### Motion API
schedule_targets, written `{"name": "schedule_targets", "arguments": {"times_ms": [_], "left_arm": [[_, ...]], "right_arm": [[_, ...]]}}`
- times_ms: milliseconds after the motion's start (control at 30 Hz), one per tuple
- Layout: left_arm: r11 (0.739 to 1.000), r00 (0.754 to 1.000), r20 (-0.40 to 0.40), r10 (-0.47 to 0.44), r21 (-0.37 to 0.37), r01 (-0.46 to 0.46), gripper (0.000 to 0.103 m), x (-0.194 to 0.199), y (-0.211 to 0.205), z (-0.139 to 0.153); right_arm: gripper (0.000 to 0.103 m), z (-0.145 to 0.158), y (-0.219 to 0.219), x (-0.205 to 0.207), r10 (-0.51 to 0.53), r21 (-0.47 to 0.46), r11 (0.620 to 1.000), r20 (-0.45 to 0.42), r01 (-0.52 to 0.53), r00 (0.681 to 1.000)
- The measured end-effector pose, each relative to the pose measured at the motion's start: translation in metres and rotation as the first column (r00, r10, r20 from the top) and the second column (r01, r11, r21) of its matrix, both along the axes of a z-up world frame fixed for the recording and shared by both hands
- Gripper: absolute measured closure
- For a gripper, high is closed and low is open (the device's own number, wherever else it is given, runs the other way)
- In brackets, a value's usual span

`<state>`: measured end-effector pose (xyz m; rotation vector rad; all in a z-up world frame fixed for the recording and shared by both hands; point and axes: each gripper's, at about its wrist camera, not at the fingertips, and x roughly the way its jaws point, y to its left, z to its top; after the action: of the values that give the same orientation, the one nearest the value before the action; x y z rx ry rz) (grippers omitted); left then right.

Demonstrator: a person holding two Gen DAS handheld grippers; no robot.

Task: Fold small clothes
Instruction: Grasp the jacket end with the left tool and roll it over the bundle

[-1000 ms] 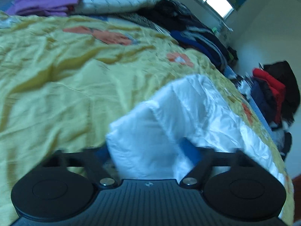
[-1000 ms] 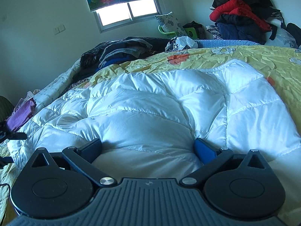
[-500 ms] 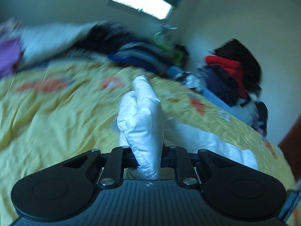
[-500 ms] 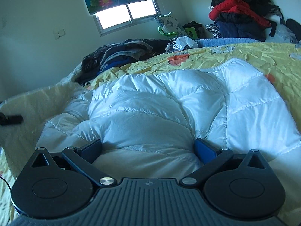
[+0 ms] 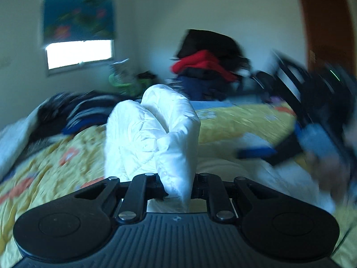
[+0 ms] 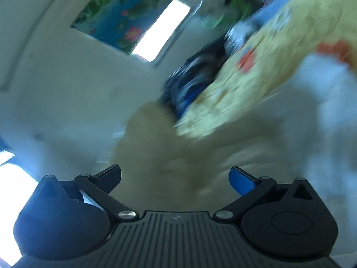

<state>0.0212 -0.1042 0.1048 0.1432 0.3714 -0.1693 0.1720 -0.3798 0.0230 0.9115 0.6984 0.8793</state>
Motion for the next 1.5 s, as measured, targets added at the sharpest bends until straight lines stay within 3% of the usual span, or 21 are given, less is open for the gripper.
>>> {"name": "schedule_targets", "arguments": {"times_ms": [100, 333, 400, 467, 633, 700, 767, 867, 933, 1000, 1067, 1167, 1267, 1367, 1433, 1500], "left_arm": [[0.994, 0.995, 0.004, -0.095, 0.061, 0.094, 0.087, -0.008, -0.029, -0.009], [0.953, 0.968, -0.002, -0.251, 0.175, 0.247, 0.087, -0.032, -0.068, -0.033], [0.949, 0.966, 0.005, -0.258, 0.191, 0.253, 0.087, -0.035, -0.073, -0.036], [0.946, 0.961, -0.006, -0.275, 0.174, 0.272, 0.087, -0.035, -0.074, -0.035], [0.926, 0.931, 0.020, -0.363, 0.120, 0.359, 0.087, -0.043, -0.085, -0.024], [0.912, 0.916, -0.002, -0.402, 0.085, 0.400, 0.087, -0.041, -0.093, -0.025], [0.898, 0.900, -0.054, -0.433, 0.054, 0.436, 0.087, -0.033, -0.107, -0.033], [0.886, 0.870, -0.200, -0.451, 0.019, 0.464, 0.087, -0.012, -0.131, -0.063], [0.883, 0.867, -0.225, -0.445, 0.052, 0.467, 0.087, -0.008, -0.141, -0.083], [0.877, 0.867, -0.217, -0.449, 0.078, 0.474, 0.087, -0.009, -0.144, -0.091], [0.873, 0.863, -0.215, -0.457, 0.074, 0.481, 0.087, -0.008, -0.139, -0.089], [0.854, 0.844, -0.214, -0.491, 0.071, 0.515, 0.085, -0.011, -0.132, -0.078], [0.813, 0.805, -0.213, -0.553, 0.075, 0.578, 0.077, -0.023, -0.122, -0.061], [0.753, 0.753, -0.167, -0.637, 0.077, 0.654, 0.075, -0.030, -0.088, -0.043], [0.755, 0.759, -0.097, -0.644, 0.080, 0.651, 0.075, -0.035, -0.069, -0.024], [0.809, 0.810, -0.019, -0.586, 0.055, 0.586, 0.068, -0.021, -0.055, -0.005]], "right_arm": [[0.001, 0.009, 0.004, 0.012, 0.115, 0.034, 0.993, -0.079, -0.112, 0.990], [0.002, 0.025, 0.038, 0.021, 0.163, -0.235, 0.955, -0.102, -0.183, 0.981], [0.019, 0.024, 0.047, 0.020, 0.156, -0.298, 0.939, -0.079, -0.173, 0.985], [0.067, 0.026, 0.051, 0.016, 0.171, -0.372, 0.913, -0.019, -0.166, 0.985], [0.070, 0.049, 0.033, -0.006, 0.189, -0.472, 0.874, 0.112, -0.115, 0.976], [0.070, 0.061, 0.019, -0.021, 0.196, -0.544, 0.836, 0.179, -0.069, 0.964], [0.070, 0.058, 0.002, -0.023, 0.172, -0.571, 0.820, 0.177, -0.041, 0.969], [0.070, 0.028, -0.031, -0.019, 0.099, -0.590, 0.807, 0.102, -0.020, 0.990], [0.068, 0.001, -0.053, -0.017, 0.049, -0.572, 0.820, 0.038, -0.018, 0.998], [0.064, -0.023, -0.074, -0.021, 0.007, -0.504, 0.864, 0.001, -0.006, 1.000], [0.064, -0.037, -0.082, -0.025, -0.006, -0.460, 0.888, 0.010, 0.010, 1.000], [0.062, -0.044, -0.081, -0.030, -0.019, -0.449, 0.893, 0.031, 0.031, 0.999], [0.061, -0.048, -0.084, -0.031, -0.021, -0.425, 0.905, 0.028, 0.031, 0.999], [0.062, -0.054, -0.093, -0.026, -0.022, -0.376, 0.926, 0.008, 0.024, 1.000], [0.062, -0.058, -0.096, -0.021, -0.024, -0.342, 0.940, -0.004, 0.021, 1.000], [0.062, -0.064, -0.100, -0.019, -0.025, -0.301, 0.953, -0.017, 0.019, 1.000]]}}
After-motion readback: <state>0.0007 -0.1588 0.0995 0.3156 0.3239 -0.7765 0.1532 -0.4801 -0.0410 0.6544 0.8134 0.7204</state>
